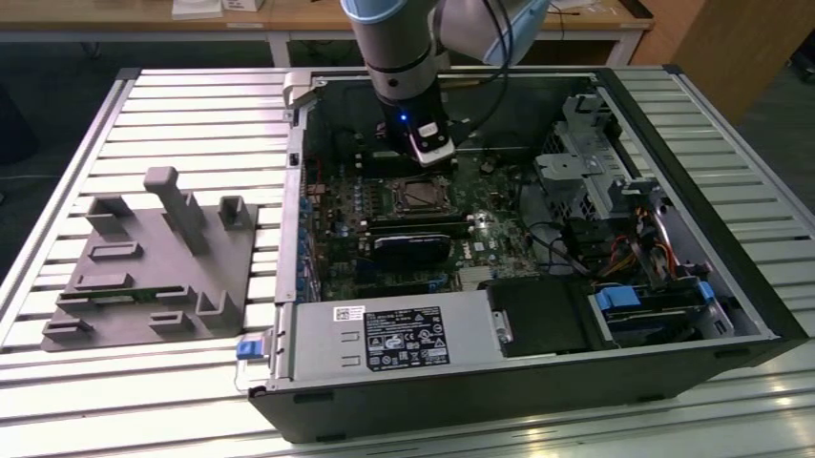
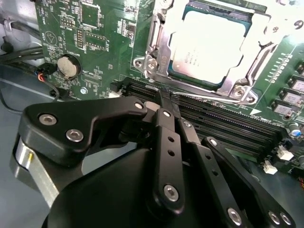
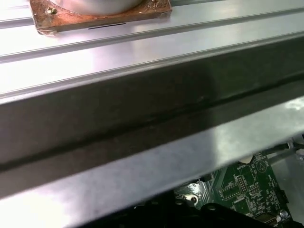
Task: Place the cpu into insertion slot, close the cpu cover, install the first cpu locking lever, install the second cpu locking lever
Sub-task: 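Install the first cpu locking lever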
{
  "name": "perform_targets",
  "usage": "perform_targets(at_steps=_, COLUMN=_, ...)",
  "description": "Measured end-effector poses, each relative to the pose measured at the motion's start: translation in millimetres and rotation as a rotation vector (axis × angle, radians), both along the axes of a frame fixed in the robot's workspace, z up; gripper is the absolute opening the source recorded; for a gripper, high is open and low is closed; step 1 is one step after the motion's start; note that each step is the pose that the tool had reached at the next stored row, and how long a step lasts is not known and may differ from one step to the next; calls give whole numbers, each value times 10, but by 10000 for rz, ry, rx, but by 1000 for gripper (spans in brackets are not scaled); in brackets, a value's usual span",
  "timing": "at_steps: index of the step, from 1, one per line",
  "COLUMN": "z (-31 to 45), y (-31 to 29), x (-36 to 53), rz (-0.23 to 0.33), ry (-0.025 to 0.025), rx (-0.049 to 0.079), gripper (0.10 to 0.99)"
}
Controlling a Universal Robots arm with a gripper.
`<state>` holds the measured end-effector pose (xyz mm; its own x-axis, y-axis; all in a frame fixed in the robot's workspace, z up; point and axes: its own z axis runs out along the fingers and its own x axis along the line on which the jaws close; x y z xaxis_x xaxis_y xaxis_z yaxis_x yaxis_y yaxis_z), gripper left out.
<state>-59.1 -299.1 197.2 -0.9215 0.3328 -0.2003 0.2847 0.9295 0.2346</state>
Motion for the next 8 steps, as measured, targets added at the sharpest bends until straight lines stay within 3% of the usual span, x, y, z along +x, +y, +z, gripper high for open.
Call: perform_targets(at_steps=8, z=-30, y=0, x=-29, rz=1, ry=-32, rx=-77, gripper=106)
